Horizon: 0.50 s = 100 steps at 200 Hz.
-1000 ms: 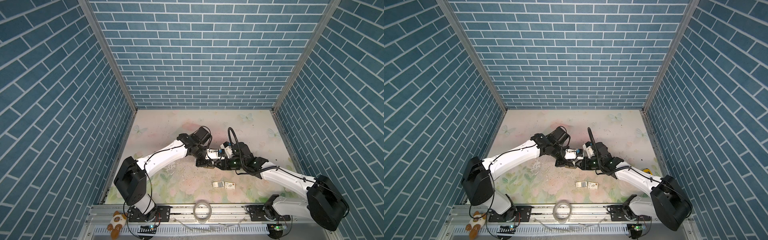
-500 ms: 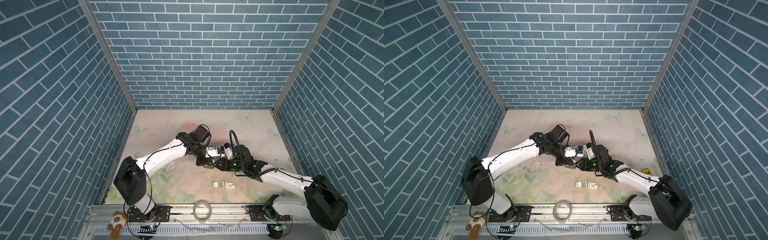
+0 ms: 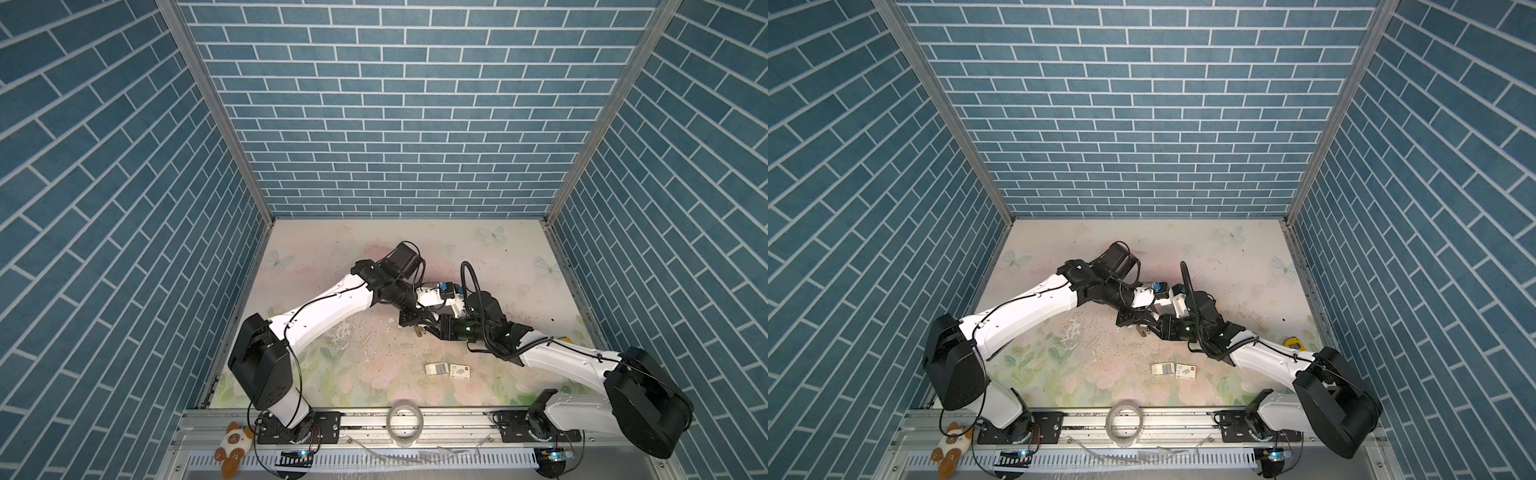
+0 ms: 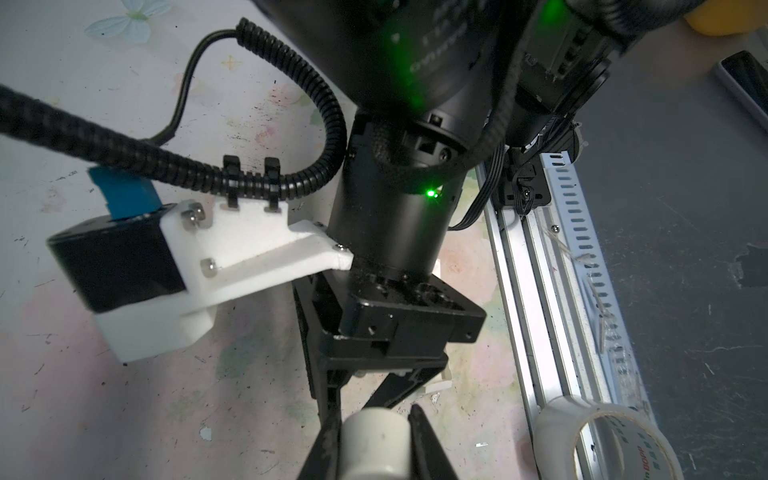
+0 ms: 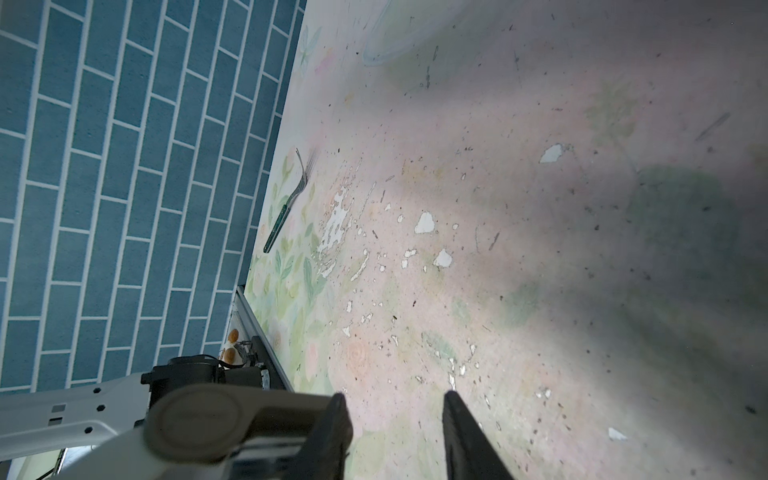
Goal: Load the staples into the stapler
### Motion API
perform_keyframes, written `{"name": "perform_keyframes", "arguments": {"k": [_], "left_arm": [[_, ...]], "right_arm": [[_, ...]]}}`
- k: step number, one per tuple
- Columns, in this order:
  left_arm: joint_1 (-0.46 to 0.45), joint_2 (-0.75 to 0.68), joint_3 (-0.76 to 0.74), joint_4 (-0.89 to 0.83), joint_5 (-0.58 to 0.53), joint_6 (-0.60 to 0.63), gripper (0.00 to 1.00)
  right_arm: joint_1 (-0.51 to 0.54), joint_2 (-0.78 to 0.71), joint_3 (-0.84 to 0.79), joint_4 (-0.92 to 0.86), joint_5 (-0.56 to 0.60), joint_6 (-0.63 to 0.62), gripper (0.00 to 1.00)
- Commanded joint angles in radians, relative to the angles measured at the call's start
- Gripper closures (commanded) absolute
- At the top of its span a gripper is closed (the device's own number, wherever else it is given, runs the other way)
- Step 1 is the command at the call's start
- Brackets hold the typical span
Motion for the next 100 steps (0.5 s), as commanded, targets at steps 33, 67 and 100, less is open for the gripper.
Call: {"name": "perform_keyframes", "arguments": {"k": [33,67,100], "left_arm": [[0.058,0.028,0.042,-0.018,0.101,-0.028,0.98],[0.117,0.034,0.073,-0.077,0.212,-0.030,0.98],[0.138,0.081,0.140,-0.146,0.332,-0.045,0.97]], "right_arm": [[0.002,-0.128,-0.083,-0.032,0.124,-0.013,0.52],[0.000,-0.422,-0.193,-0.064,0.106,-0.094,0.40],[-0.003,-0.543,-0.111,-0.214,0.042,-0.155,0.34]]}}
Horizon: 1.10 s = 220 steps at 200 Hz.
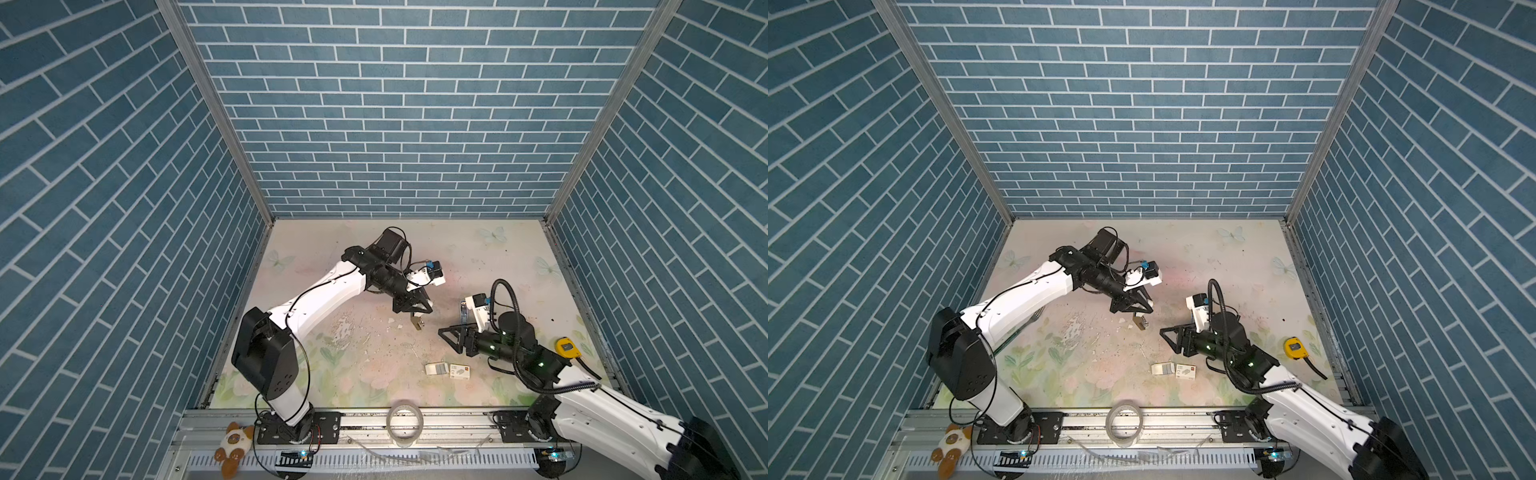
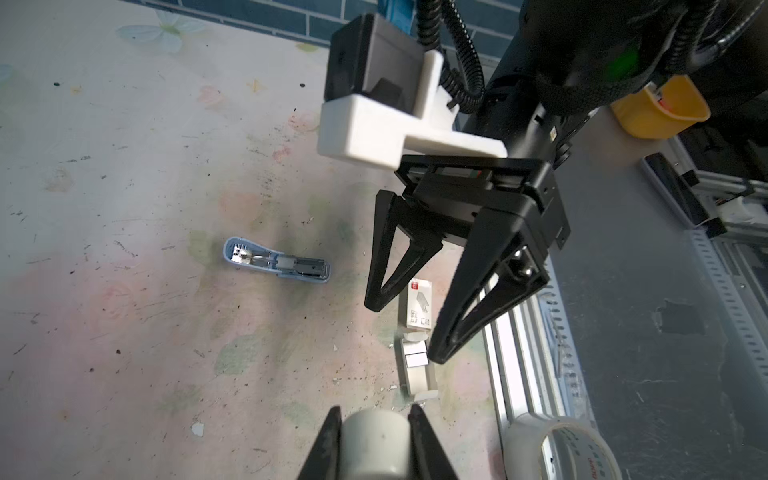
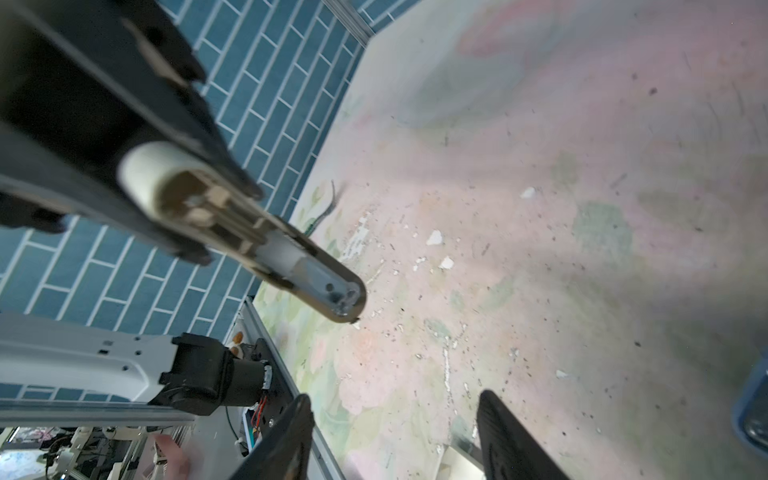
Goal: Load the staples into the stapler
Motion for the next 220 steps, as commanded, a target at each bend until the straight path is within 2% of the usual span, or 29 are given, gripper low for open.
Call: {"name": "perform_keyframes", "arguments": {"k": [1,27,68,86,110,194,220], "left_arm": [[0.005,0.034,0.056,-0.076,0.141,-0.018,0.97],[0.006,0.081,0.114,-0.104,0.230,-0.043,0.97],[0.007,0.172,0.229,-0.244,0.331,0.011,0.97],[0.011,0.195,0.238,-0.253,0.372,0.012,0.97],[0.012,0.213,0.244,-0.256,0.397,0.007,0.97],[0.007,0.235,0.268,-0.266,0.429,-0.017,0.98],[0.006,0.218,0.249,-0.243,0.429,-0.031,0.97]], "right_arm": [[-0.003,-0.047,0.072,-0.115,-0.040,-0.084,0.34],[-0.001,-0.004,0.146,-0.130,-0.109,-0.088,0.33],[0.002,0.053,0.168,-0.064,-0.133,-0.093,0.32],[0.002,0.084,0.175,-0.036,-0.148,-0.094,0.32],[0.005,0.125,0.181,0.039,-0.193,-0.080,0.33],[0.006,0.221,0.185,0.173,-0.231,-0.047,0.39],[0.006,0.231,0.169,0.207,-0.230,-0.030,0.46]]}}
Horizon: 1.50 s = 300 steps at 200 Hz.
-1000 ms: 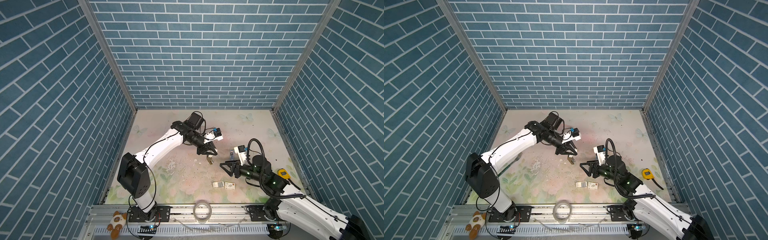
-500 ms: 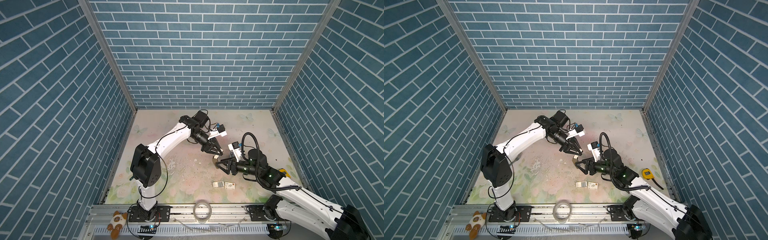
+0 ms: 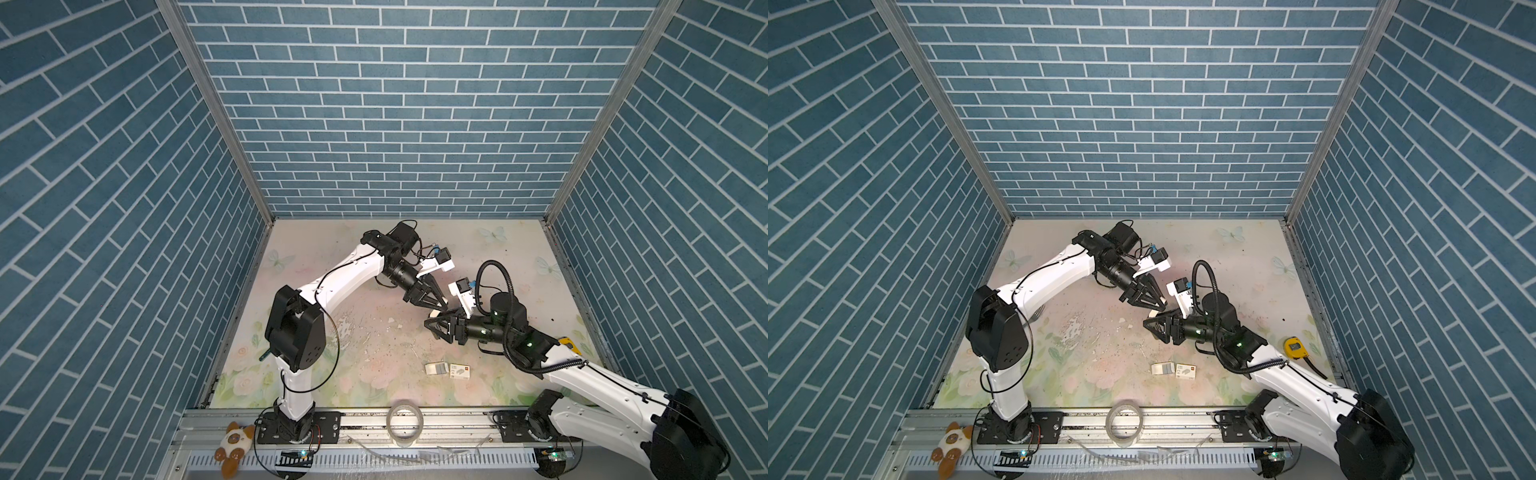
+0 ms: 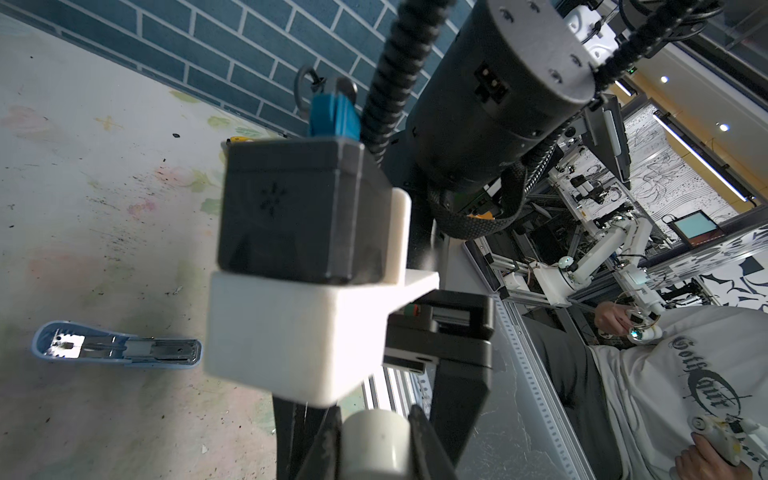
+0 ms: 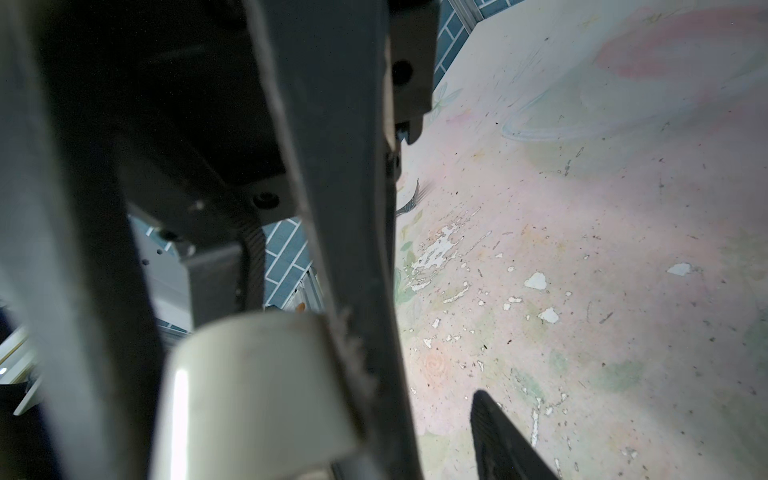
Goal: Load the staples into the stapler
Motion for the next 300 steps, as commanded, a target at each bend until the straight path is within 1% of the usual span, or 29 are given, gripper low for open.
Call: {"name": "perform_keyframes", "arguments": {"k": [1,15,42,54,64,78,94,108,118,128,135,152,179,207,223,239,248,259,272,291,300], "left_arm": [[-0.001,-0.012,0.003,-0.007,0.032,-0.013,0.97],[-0.003,-0.022,-0.012,0.007,0.031,-0.020,0.97],[-0.003,-0.039,-0.038,0.037,0.030,-0.034,0.95],[-0.003,-0.046,-0.052,0.052,0.031,-0.045,0.94],[-0.002,-0.049,-0.062,0.064,0.031,-0.052,0.89],[-0.002,-0.056,-0.075,0.079,0.026,-0.061,0.86],[-0.002,-0.074,-0.102,0.121,0.013,-0.084,0.77],[-0.001,-0.094,-0.132,0.178,-0.011,-0.119,0.63],[0.000,-0.109,-0.151,0.213,-0.027,-0.141,0.51],[0.002,-0.120,-0.163,0.231,-0.043,-0.151,0.43],[0.003,-0.129,-0.171,0.240,-0.057,-0.155,0.39],[0.013,-0.146,-0.191,0.259,-0.099,-0.154,0.35],[0.061,-0.195,-0.266,0.340,-0.143,-0.185,0.30],[0.140,-0.251,-0.339,0.383,-0.189,-0.193,0.28],[0.189,-0.279,-0.368,0.384,-0.228,-0.180,0.27],[0.245,-0.301,-0.374,0.343,-0.275,-0.134,0.27],[0.275,-0.317,-0.375,0.316,-0.304,-0.111,0.27],[0.312,-0.345,-0.382,0.299,-0.332,-0.094,0.27],[0.344,-0.373,-0.394,0.294,-0.389,-0.099,0.30],[0.375,-0.409,-0.415,0.269,-0.427,-0.093,0.31],[0.384,-0.429,-0.436,0.271,-0.435,-0.091,0.31]], "right_arm": [[0.005,0.005,0.001,0.075,-0.015,0.025,0.47],[0.005,0.003,-0.012,0.095,-0.005,0.033,0.52],[0.005,-0.002,-0.023,0.101,0.018,0.035,0.71],[0.005,-0.005,-0.023,0.093,0.031,0.034,0.75],[0.005,-0.006,-0.022,0.088,0.035,0.030,0.79],[0.005,-0.007,-0.017,0.072,0.045,0.026,0.83],[0.005,-0.007,-0.010,0.047,0.057,0.019,0.84],[0.005,-0.010,-0.003,0.015,0.071,0.008,0.85],[0.005,-0.010,0.003,-0.005,0.077,0.002,0.86],[0.004,-0.010,0.010,-0.027,0.082,-0.007,0.86],[0.005,-0.010,0.016,-0.041,0.087,-0.011,0.86],[0.006,-0.010,0.030,-0.088,0.096,-0.027,0.86],[0.005,-0.019,0.043,-0.158,0.119,-0.050,0.86],[0.004,-0.028,0.054,-0.239,0.159,-0.081,0.86],[0.003,-0.020,0.078,-0.313,0.199,-0.107,0.86],[0.002,0.003,0.109,-0.383,0.267,-0.135,0.85],[0.002,0.028,0.130,-0.421,0.313,-0.151,0.84],[0.000,0.072,0.168,-0.494,0.402,-0.174,0.84],[0.000,0.134,0.206,-0.536,0.486,-0.192,0.83],[0.000,0.244,0.260,-0.544,0.533,-0.215,0.83],[0.000,0.298,0.292,-0.542,0.535,-0.219,0.83]]}}
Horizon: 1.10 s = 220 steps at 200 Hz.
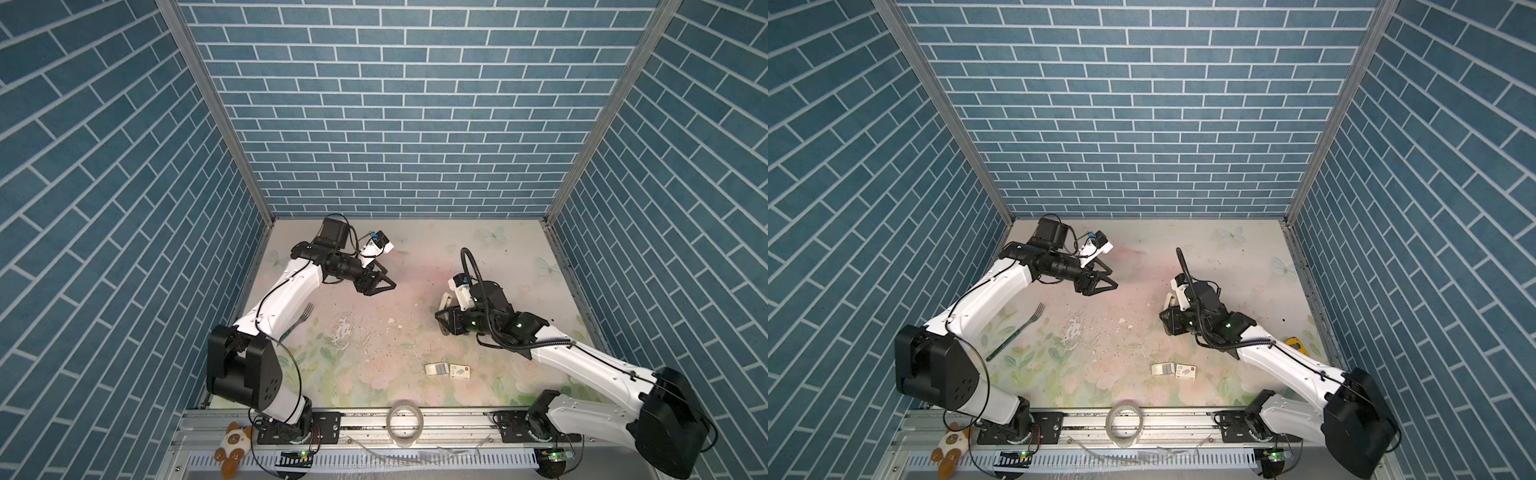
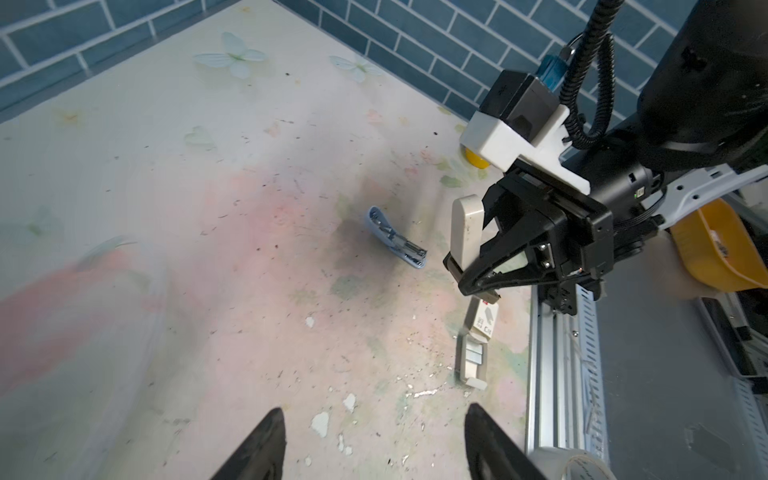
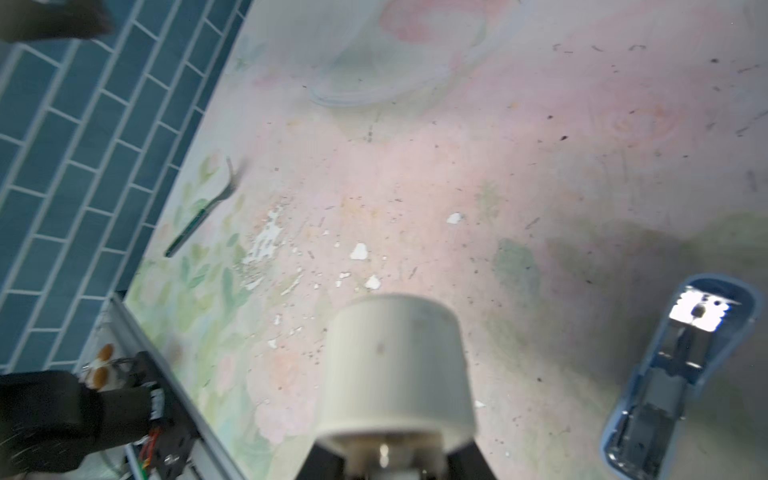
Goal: Load the staples into the stapler
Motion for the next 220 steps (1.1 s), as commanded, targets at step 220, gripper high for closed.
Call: {"name": "perform_keyframes", "arguments": {"k": [220], "left_arm": [[0.029,-0.258,-0.119,-0.225,-0.110,0.113,0.27]], "right_arm": [[0.070,0.674,0.372,-0.100,0.201,-0.130,0.69]]}}
